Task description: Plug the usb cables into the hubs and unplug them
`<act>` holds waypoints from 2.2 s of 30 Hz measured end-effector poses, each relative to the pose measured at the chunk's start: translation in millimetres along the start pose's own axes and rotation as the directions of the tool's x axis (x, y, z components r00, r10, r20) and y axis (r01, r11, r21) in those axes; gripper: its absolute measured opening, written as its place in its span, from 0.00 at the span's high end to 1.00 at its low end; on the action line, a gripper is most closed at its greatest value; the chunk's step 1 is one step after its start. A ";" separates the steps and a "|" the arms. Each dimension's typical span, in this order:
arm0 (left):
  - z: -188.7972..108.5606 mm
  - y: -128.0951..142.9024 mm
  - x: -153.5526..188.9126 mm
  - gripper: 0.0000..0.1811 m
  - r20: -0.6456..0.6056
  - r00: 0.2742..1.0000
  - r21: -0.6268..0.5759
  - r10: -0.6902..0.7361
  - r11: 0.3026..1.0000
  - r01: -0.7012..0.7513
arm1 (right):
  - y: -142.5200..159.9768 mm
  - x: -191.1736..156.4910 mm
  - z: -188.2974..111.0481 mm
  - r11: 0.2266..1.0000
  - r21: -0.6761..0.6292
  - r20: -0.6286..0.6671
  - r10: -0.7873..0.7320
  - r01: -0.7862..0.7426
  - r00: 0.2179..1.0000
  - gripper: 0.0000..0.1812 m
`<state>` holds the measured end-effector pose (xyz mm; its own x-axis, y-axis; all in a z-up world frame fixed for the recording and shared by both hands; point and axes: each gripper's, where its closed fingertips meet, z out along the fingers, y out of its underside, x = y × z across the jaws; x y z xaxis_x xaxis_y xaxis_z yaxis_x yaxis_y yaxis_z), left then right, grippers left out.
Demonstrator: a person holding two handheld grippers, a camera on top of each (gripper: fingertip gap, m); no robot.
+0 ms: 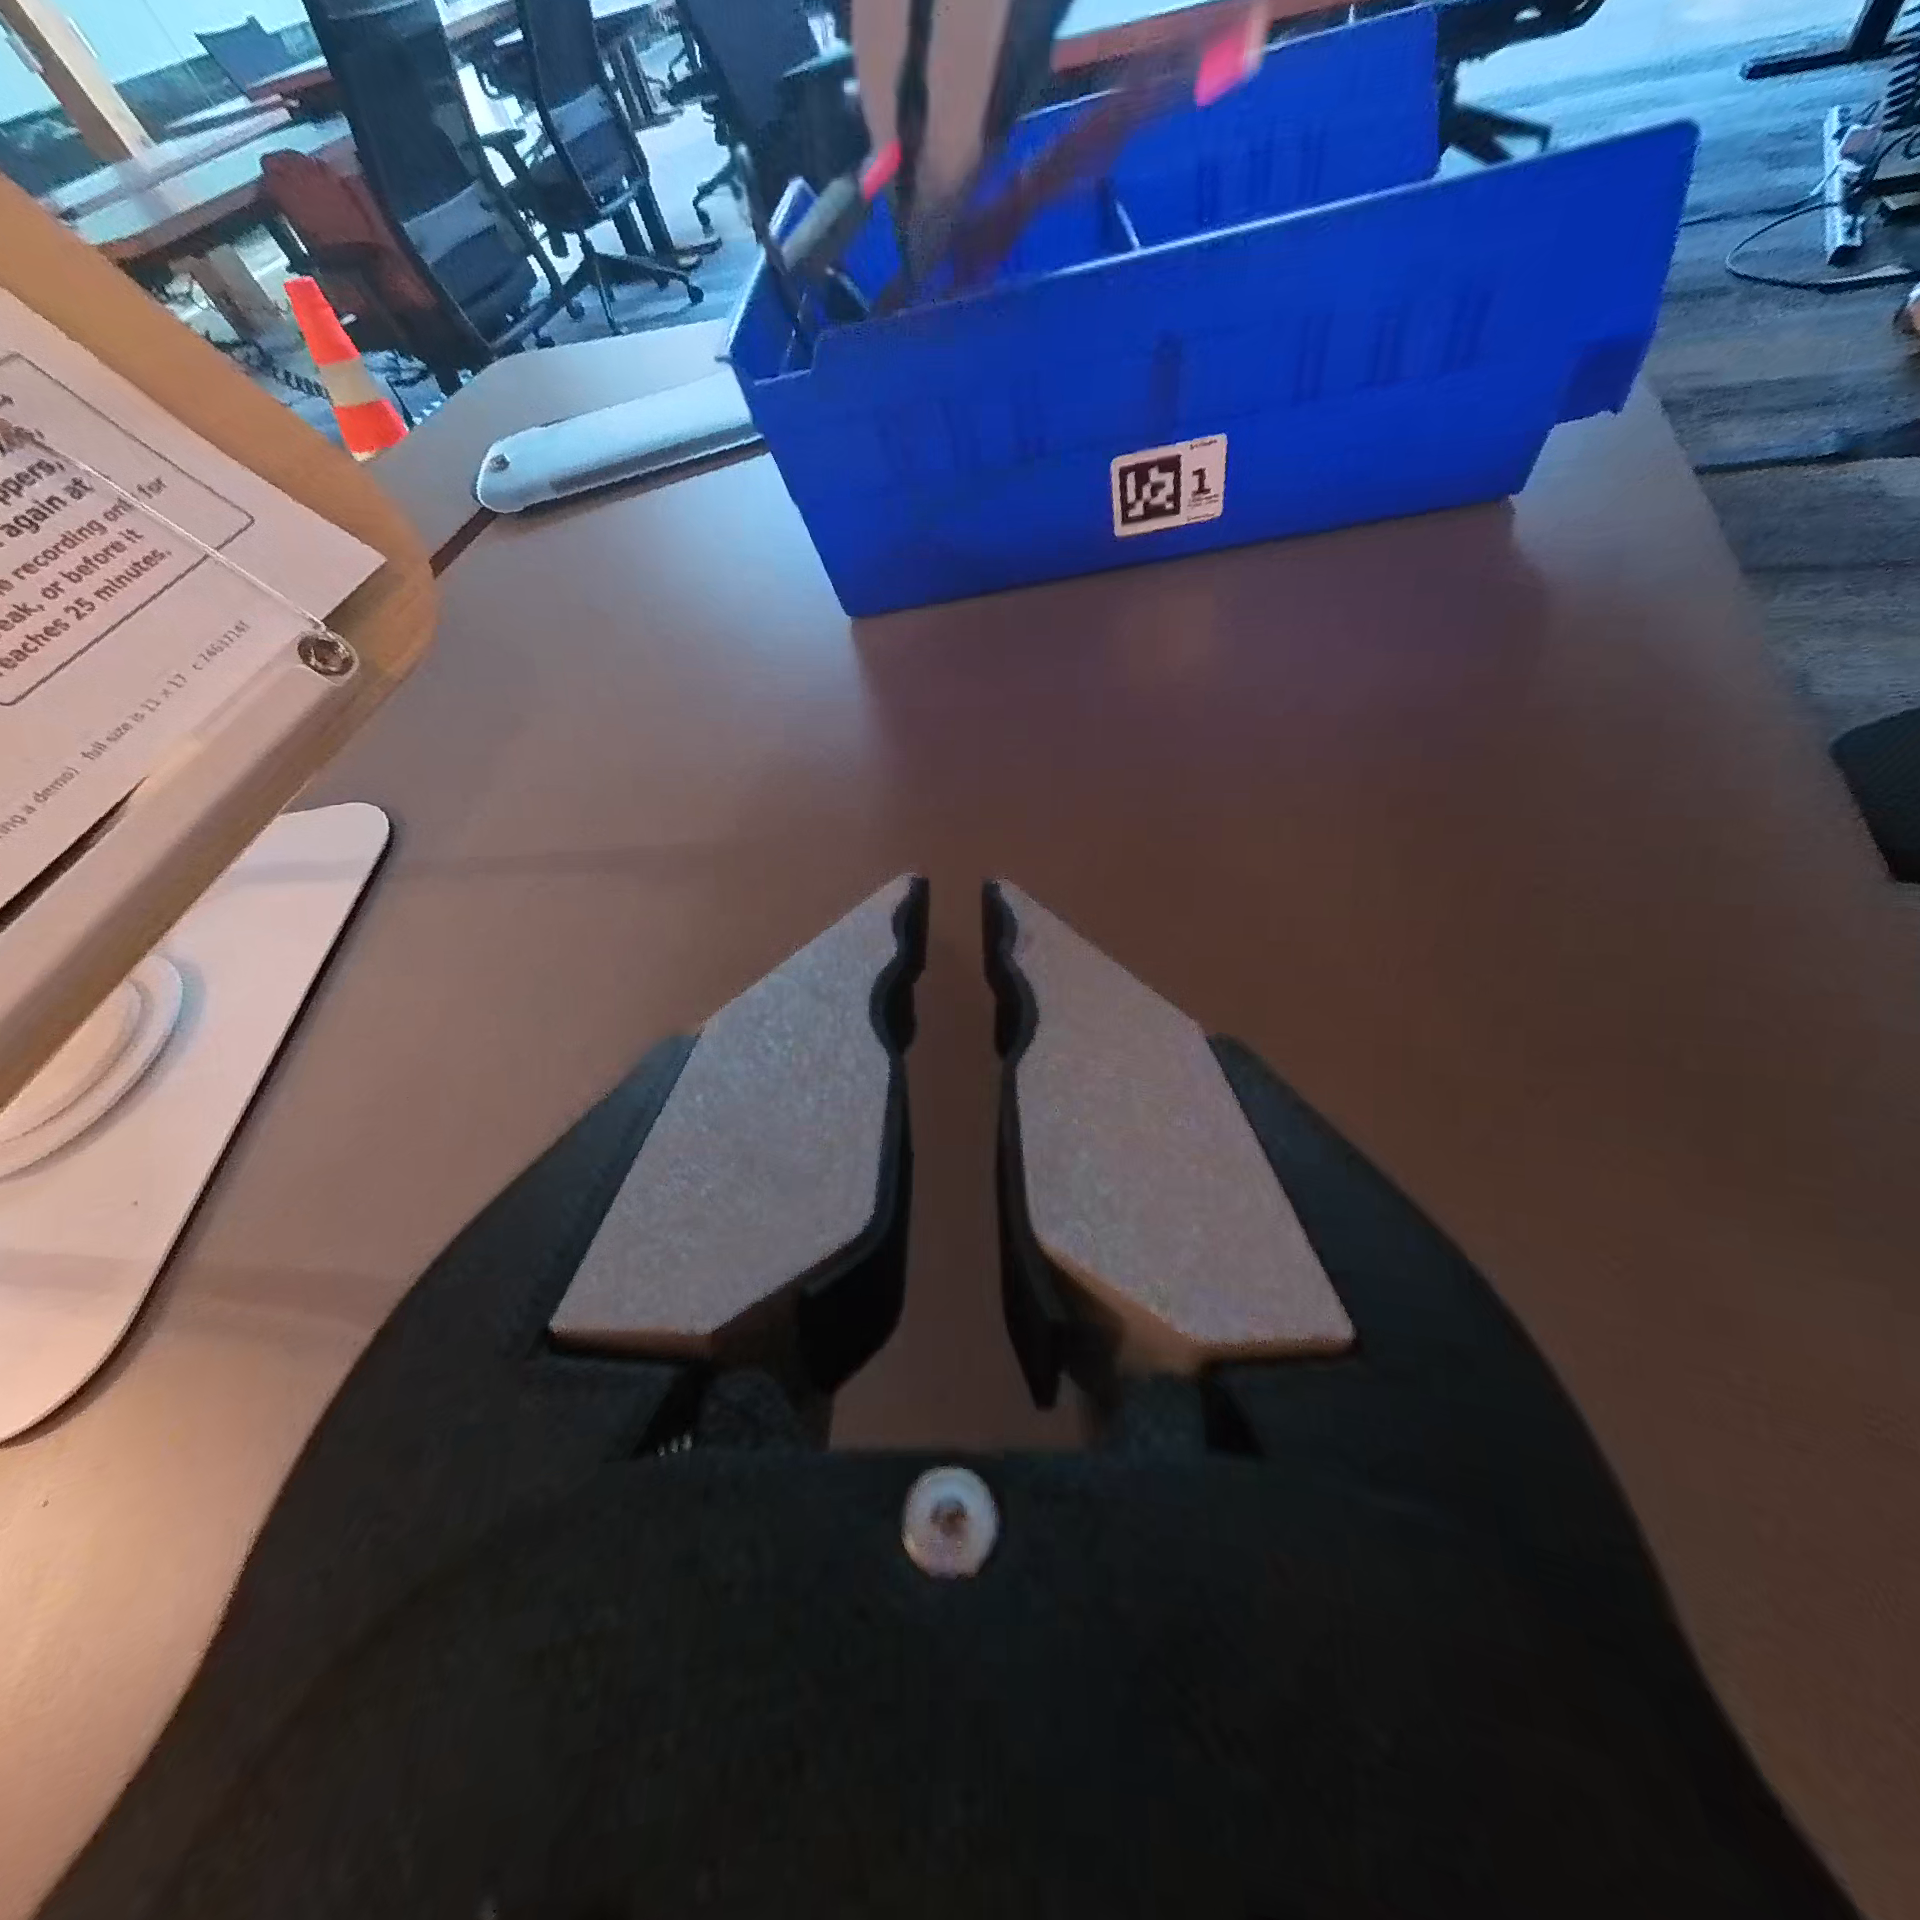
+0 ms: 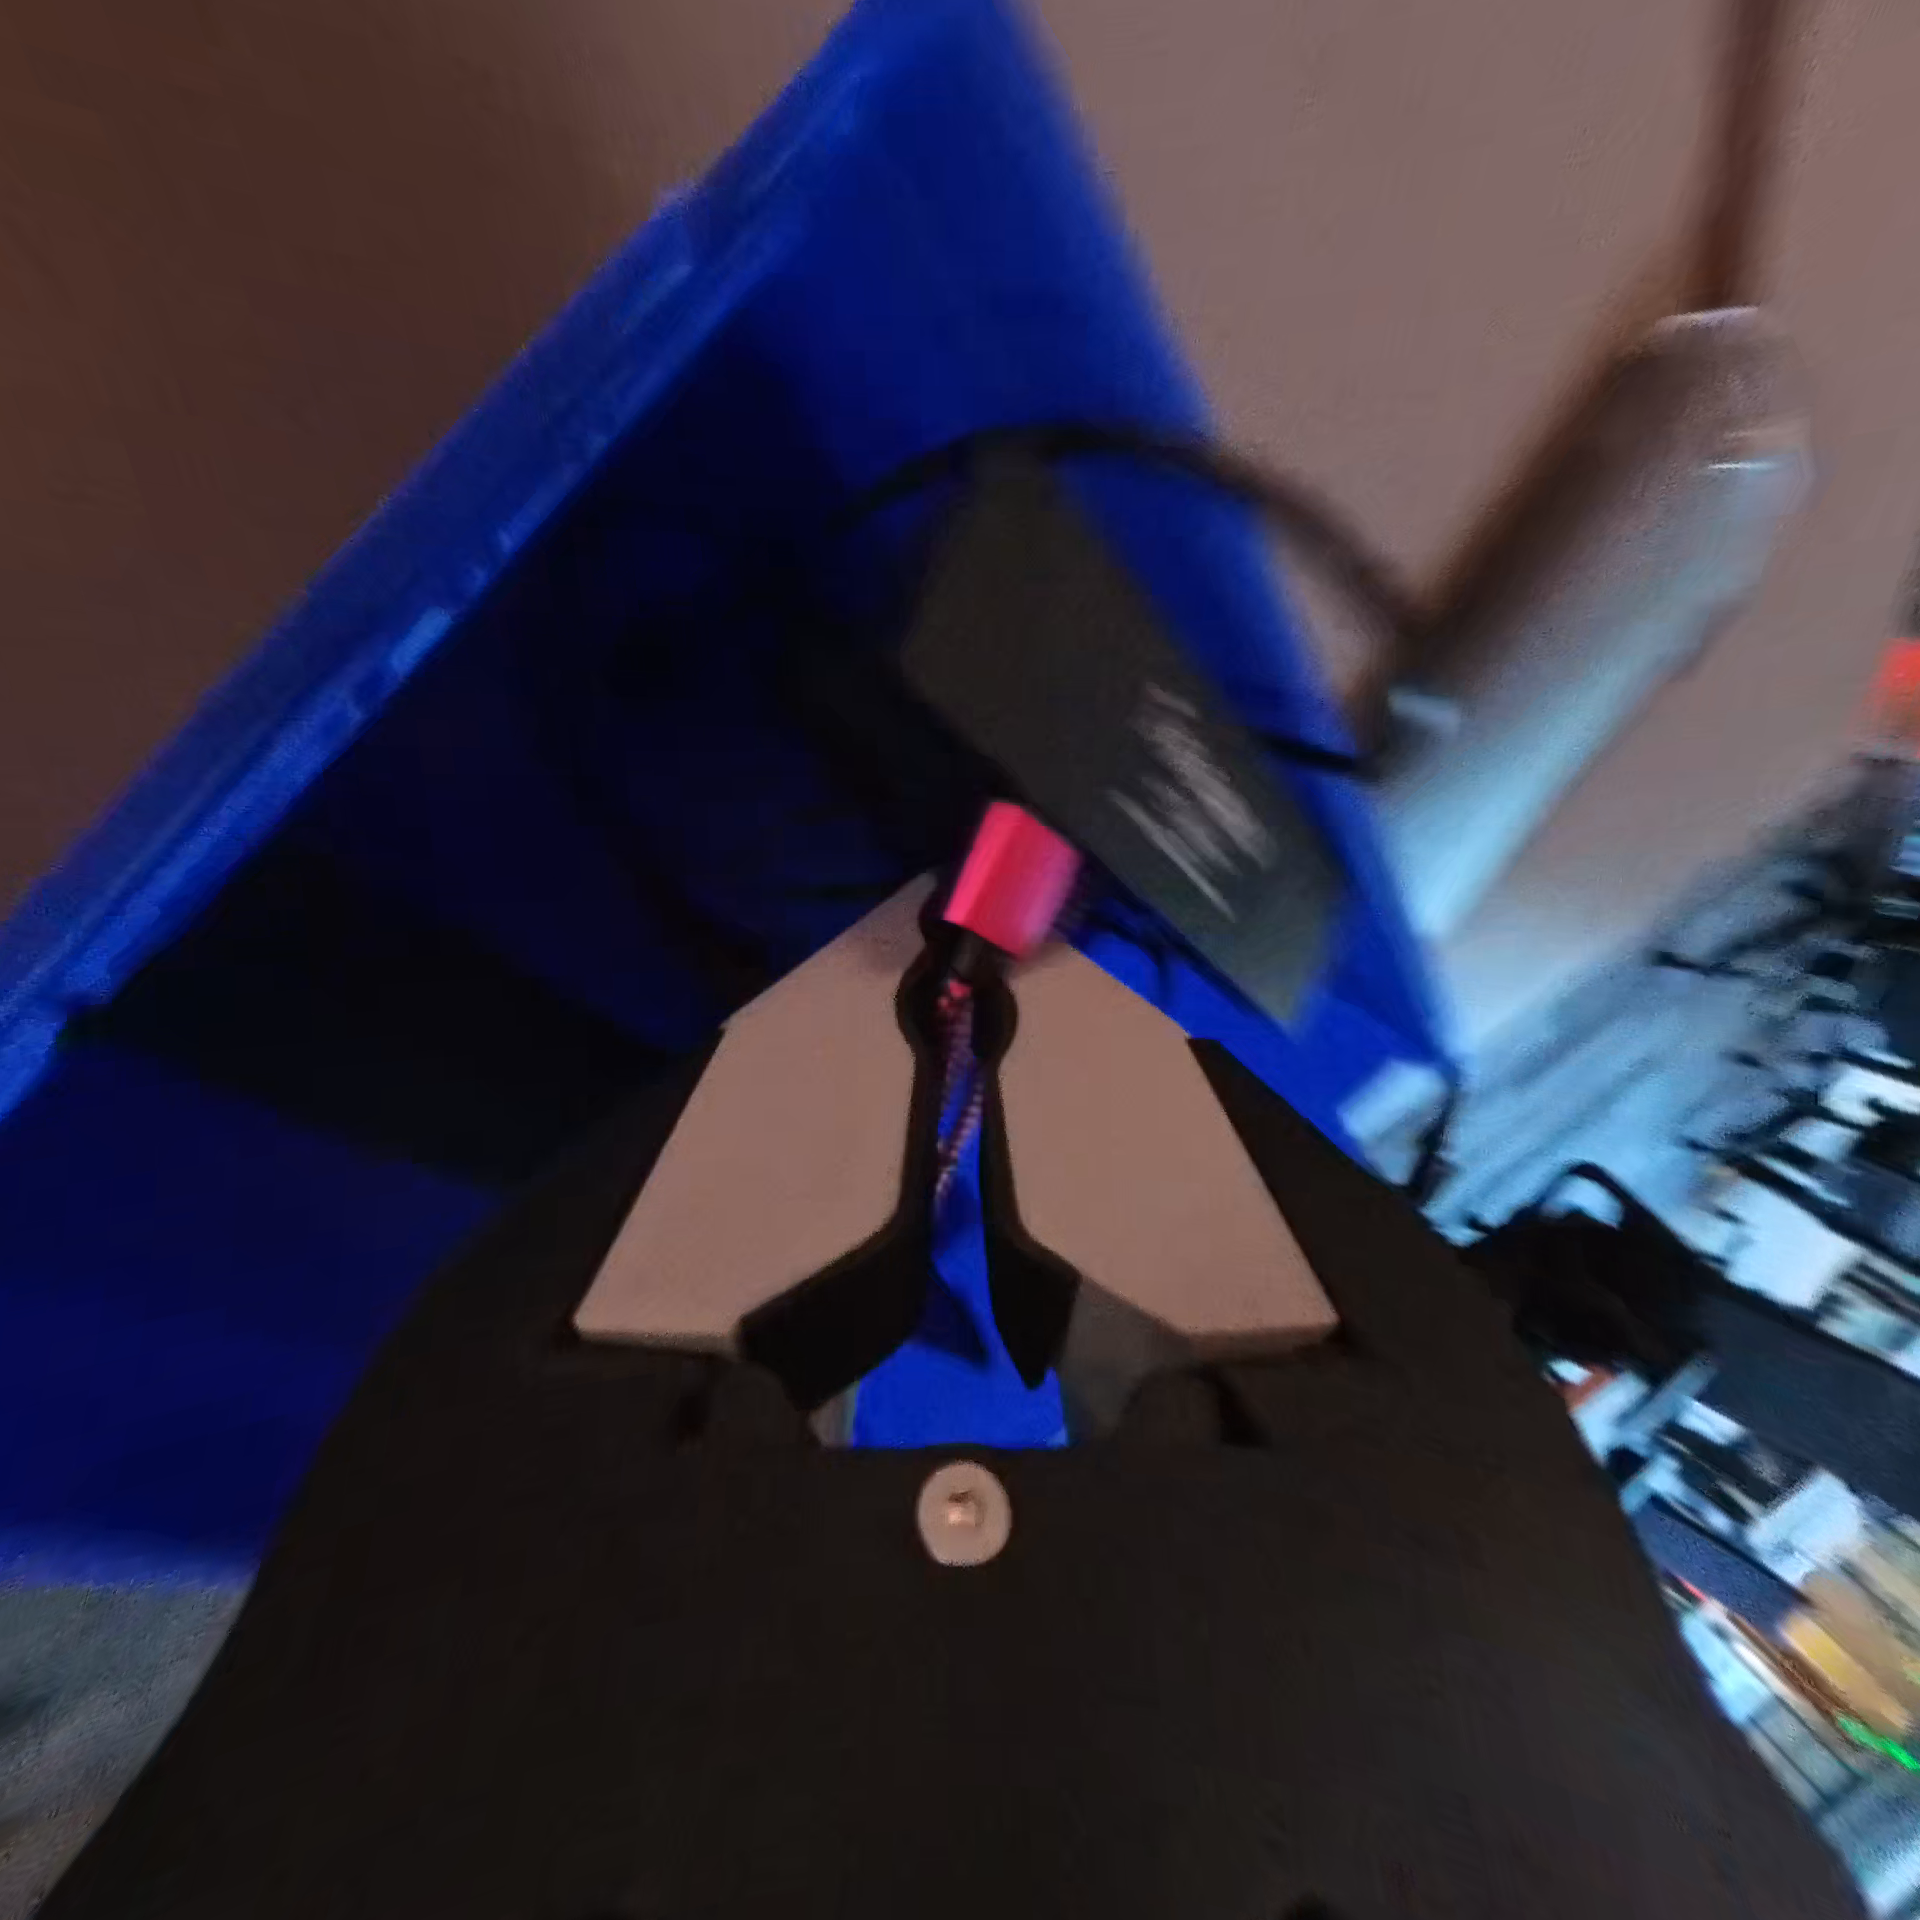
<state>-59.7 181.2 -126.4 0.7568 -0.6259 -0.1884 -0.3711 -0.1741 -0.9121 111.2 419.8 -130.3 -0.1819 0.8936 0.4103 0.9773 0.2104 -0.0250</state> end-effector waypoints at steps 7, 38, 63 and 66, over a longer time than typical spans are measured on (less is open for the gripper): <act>3.5 4.6 2.2 0.96 -0.011 1.000 -0.024 0.005 1.000 -0.006 | -1.3 -5.3 49.9 0.993 -0.113 0.099 -0.016 0.028 0.995 1.00; 11.0 20.5 9.9 1.00 -0.022 0.997 -0.106 0.073 0.992 -0.075 | 93.1 41.9 -44.1 0.961 -0.222 -0.273 0.102 -0.166 0.957 0.98; -0.2 20.4 -32.1 0.87 0.144 0.987 -0.071 -0.067 0.994 0.077 | -149.7 -50.6 -177.2 0.563 0.713 0.206 0.402 -0.418 0.892 0.61; -4.9 22.9 -42.2 0.84 0.185 0.978 -0.062 -0.093 0.992 0.106 | -206.2 -97.5 -154.2 0.455 0.751 0.374 0.303 -0.478 0.877 0.52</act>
<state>-102.7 199.9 -137.6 0.8746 -0.4553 -0.1668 -0.3212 -0.2863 -0.9027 -55.8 228.2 -24.6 0.0958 0.9953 0.0110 0.4499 -0.0334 -0.8925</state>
